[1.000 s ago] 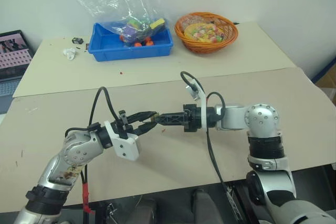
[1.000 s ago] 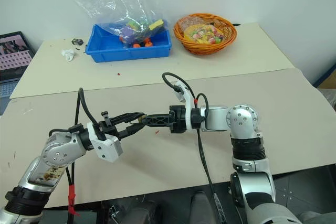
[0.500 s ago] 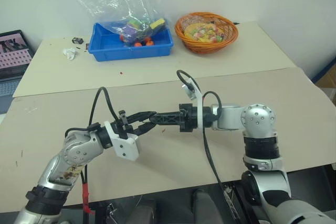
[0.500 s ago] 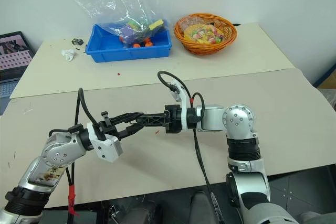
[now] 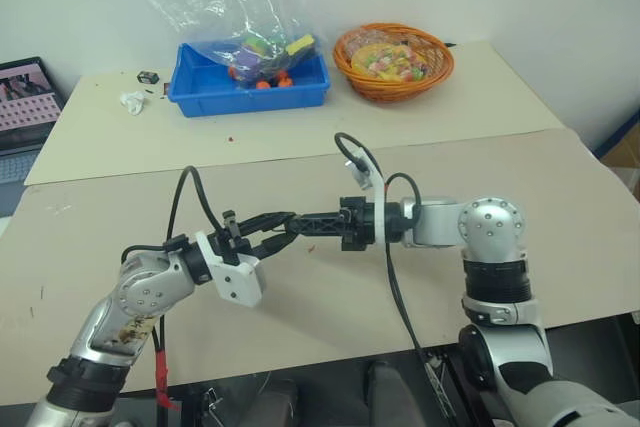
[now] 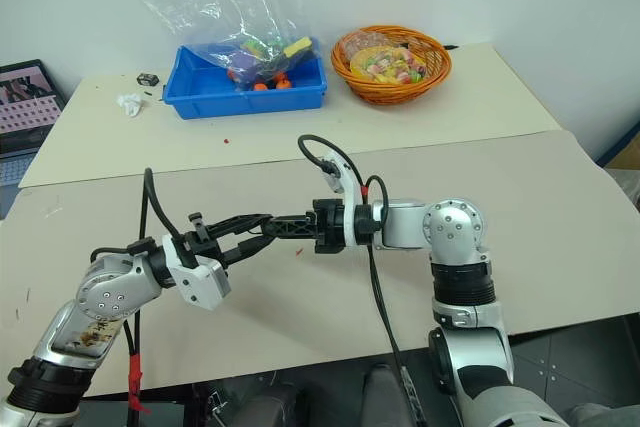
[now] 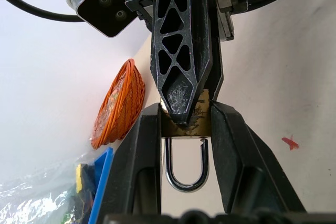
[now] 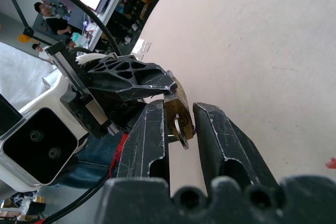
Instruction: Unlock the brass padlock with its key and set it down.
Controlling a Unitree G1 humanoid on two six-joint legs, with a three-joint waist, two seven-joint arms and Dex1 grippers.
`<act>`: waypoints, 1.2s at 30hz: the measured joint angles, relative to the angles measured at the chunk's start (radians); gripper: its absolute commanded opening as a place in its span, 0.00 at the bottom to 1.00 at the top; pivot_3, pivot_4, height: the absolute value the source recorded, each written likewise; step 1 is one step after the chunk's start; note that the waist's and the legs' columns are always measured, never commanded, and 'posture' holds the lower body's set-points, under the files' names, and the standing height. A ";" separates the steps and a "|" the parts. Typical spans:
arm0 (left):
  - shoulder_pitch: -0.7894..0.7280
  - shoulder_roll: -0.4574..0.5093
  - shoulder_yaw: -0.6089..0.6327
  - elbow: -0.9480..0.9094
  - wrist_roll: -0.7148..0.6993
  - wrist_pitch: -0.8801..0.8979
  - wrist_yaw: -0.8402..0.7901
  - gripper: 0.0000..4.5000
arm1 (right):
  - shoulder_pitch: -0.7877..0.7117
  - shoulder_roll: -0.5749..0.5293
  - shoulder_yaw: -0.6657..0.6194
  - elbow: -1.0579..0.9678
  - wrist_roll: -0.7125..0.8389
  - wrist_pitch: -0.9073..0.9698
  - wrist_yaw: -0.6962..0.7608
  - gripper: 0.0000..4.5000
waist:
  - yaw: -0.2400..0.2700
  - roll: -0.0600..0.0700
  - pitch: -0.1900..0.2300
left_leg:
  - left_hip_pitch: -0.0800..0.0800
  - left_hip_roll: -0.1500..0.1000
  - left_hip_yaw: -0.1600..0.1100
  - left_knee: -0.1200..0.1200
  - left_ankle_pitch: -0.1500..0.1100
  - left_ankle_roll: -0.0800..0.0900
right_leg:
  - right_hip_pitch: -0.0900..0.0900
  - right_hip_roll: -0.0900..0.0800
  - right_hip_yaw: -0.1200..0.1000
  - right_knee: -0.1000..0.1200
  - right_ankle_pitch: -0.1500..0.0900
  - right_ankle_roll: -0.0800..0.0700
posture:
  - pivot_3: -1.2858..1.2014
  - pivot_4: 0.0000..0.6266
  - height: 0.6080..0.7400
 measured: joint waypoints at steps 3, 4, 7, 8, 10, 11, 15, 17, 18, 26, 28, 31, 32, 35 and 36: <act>0.001 -0.002 0.002 -0.003 -0.005 -0.003 0.007 0.52 | -0.010 0.001 -0.010 0.009 -0.005 0.000 -0.002 0.03 | 0.000 0.000 0.000 | 0.000 0.000 0.000 0.000 0.000 0.000 | 0.000 0.000 0.000 0.000 0.000 0.000 | 0.52 0.24 0.94; 0.001 -0.003 0.002 -0.003 -0.006 -0.003 0.007 0.66 | -0.013 0.001 -0.010 0.010 -0.006 0.000 0.000 0.02 | 0.000 0.000 0.000 | 0.000 0.000 0.000 0.000 0.000 0.000 | 0.000 0.000 0.000 0.000 0.000 0.000 | 0.52 0.24 0.94; 0.004 -0.002 0.003 -0.003 -0.001 0.003 0.008 0.89 | -0.020 -0.019 -0.001 0.033 -0.031 -0.009 0.031 0.02 | 0.000 0.000 0.000 | 0.000 0.000 0.000 0.000 0.000 0.000 | 0.000 0.000 0.000 0.000 0.000 0.000 | 0.52 0.24 0.94; 0.006 -0.001 0.004 -0.003 0.000 0.004 0.008 0.90 | -0.022 -0.032 0.003 0.046 -0.045 -0.015 0.042 0.02 | 0.001 0.000 0.000 | 0.000 0.000 0.000 0.000 0.000 0.000 | 0.000 0.000 0.000 0.000 0.000 0.000 | 0.52 0.24 0.94; 0.018 0.003 0.012 -0.014 -0.001 0.011 0.008 0.90 | -0.024 -0.070 0.015 0.077 -0.086 -0.036 0.082 0.02 | 0.001 0.000 0.000 | 0.000 0.000 0.000 0.000 0.000 0.000 | 0.000 0.000 0.000 0.000 0.000 0.000 | 0.52 0.24 0.94; 0.021 0.003 0.017 -0.020 -0.002 0.019 0.008 0.90 | -0.024 -0.086 0.019 0.089 -0.106 -0.049 0.105 0.02 | 0.001 0.000 0.000 | 0.000 0.000 0.000 0.000 0.000 0.000 | 0.000 0.000 0.000 0.000 0.000 0.000 | 0.52 0.24 0.94; 0.023 0.002 0.030 -0.043 -0.006 0.033 0.008 0.90 | -0.038 -0.122 0.044 0.114 -0.163 -0.097 0.177 0.02 | -0.003 0.000 0.000 | 0.000 0.000 0.001 0.000 0.000 0.000 | 0.000 0.000 0.000 0.000 0.000 0.000 | 0.52 0.24 0.94; 0.038 -0.001 0.040 -0.061 -0.042 0.069 0.008 0.90 | -0.058 -0.141 0.067 0.141 -0.204 -0.129 0.227 0.02 | -0.002 0.000 0.000 | 0.000 0.000 0.001 0.000 0.000 0.000 | 0.000 0.000 0.000 0.000 0.000 0.000 | 0.52 0.24 0.94; 0.049 -0.002 0.041 -0.070 -0.065 0.085 0.005 0.90 | -0.062 -0.150 0.068 0.149 -0.218 -0.141 0.242 0.02 | 0.000 0.000 0.000 | 0.000 0.000 0.001 0.000 0.000 0.000 | 0.000 0.000 0.000 0.000 0.000 0.000 | 0.52 0.24 0.94; 0.126 0.002 0.040 -0.138 -0.308 0.274 -0.093 0.67 | -0.067 -0.182 0.101 0.104 -0.240 -0.145 0.373 0.02 | 0.001 0.000 0.000 | 0.000 0.000 0.001 0.000 0.000 0.001 | 0.000 0.000 0.000 0.000 0.000 0.000 | 0.52 0.24 0.94; 0.137 0.002 0.040 -0.152 -0.335 0.294 -0.106 0.50 | -0.067 -0.189 0.104 0.086 -0.241 -0.145 0.393 0.02 | 0.001 0.000 0.000 | 0.000 0.000 0.001 0.000 0.000 0.001 | 0.000 0.000 0.000 0.000 0.000 0.000 | 0.52 0.24 0.94; 0.150 0.006 0.039 -0.180 -0.403 0.371 -0.140 0.28 | -0.056 -0.215 0.141 0.041 -0.243 -0.145 0.445 0.02 | 0.002 0.000 0.000 | 0.000 0.001 0.001 0.000 0.000 0.001 | 0.000 0.000 0.000 0.000 0.000 0.000 | 0.52 0.24 0.94; 0.151 0.007 0.039 -0.181 -0.412 0.383 -0.145 0.23 | -0.054 -0.217 0.144 0.038 -0.243 -0.145 0.453 0.02 | 0.002 0.000 0.000 | 0.000 0.001 0.001 0.000 0.000 0.001 | 0.000 0.000 0.000 0.000 0.000 0.000 | 0.52 0.24 0.94; 0.160 0.007 0.039 -0.193 -0.452 0.428 -0.167 0.01 | -0.043 -0.242 0.172 0.006 -0.245 -0.145 0.488 0.02 | 0.003 0.000 0.000 | 0.000 0.001 0.002 0.000 0.000 0.001 | 0.000 0.000 0.000 -0.001 0.000 0.000 | 0.52 0.24 0.94; 0.160 0.007 0.039 -0.194 -0.459 0.440 -0.171 0.01 | -0.039 -0.244 0.174 0.001 -0.246 -0.145 0.496 0.02 | 0.004 0.000 0.000 | 0.000 0.001 0.002 0.000 0.000 0.000 | 0.000 0.000 0.000 -0.001 0.000 0.000 | 0.52 0.24 0.94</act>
